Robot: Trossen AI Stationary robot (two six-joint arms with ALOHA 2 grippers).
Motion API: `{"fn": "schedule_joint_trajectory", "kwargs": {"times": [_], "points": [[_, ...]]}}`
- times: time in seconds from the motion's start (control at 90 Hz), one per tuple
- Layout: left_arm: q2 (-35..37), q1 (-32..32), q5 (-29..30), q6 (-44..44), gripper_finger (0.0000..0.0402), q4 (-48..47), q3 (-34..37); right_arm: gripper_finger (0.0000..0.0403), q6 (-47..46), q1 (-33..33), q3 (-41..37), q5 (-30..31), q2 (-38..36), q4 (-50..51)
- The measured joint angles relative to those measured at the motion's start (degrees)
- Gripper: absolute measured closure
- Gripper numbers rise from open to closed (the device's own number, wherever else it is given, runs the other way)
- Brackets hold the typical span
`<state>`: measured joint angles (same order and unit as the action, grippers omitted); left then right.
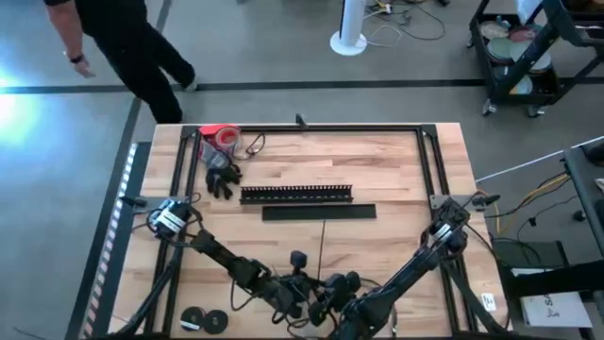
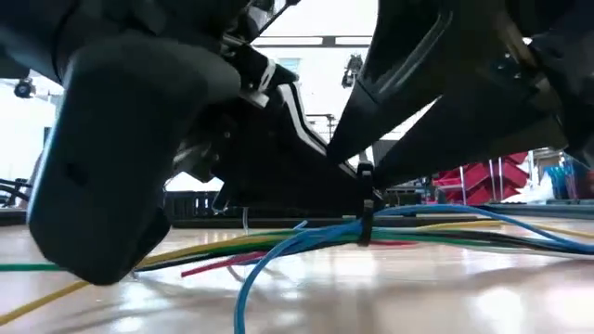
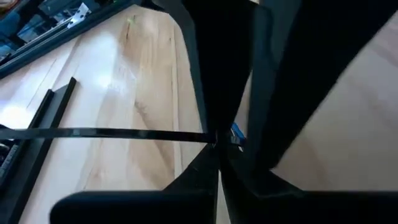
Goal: Ziptie cables
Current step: Wrap the cable wires with the black zip tie
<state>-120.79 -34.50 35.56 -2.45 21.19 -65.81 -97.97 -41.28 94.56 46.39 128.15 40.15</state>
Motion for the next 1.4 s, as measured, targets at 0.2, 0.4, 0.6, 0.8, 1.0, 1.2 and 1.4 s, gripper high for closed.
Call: {"fn": "schedule_joint_trajectory", "kwargs": {"times": [0.2,0.4,0.6,0.8,1.0,1.2,1.4], "points": [[0.26,-0.55,0.0,1.27,0.0402,-2.17,0.01,0.0311,-2.62,0.43,-0.07,-0.09,-0.01,1.82],[0.31,-0.87,-0.03,2.0,0.0402,-3.69,-0.01,0.0341,-3.69,0.95,-0.07,-2.04,-0.01,2.59],[0.44,-1.03,-0.39,2.02,0.0402,-3.76,-0.01,0.0359,-2.56,1.45,-0.13,-3.21,-0.01,1.5],[0.44,-1.09,-0.54,2.0,0.0402,-3.87,-0.01,0.0364,0.51,1.63,-0.15,-4.43,-0.01,-0.12],[0.44,-1.09,-0.51,1.94,0.0402,-3.87,-0.01,0.0357,2.29,1.62,-0.15,-4.77,-0.1,-0.12],[0.44,-1.09,-0.44,1.68,0.0401,-4.28,-0.01,0.0365,8.17,1.62,-0.15,-5.92,-0.19,-0.62],[1.74,-1.46,-0.34,1.67,0.0378,-6.08,-0.01,0.0399,11.57,1.42,-0.13,-5.49,-0.23,-0.86]]}}
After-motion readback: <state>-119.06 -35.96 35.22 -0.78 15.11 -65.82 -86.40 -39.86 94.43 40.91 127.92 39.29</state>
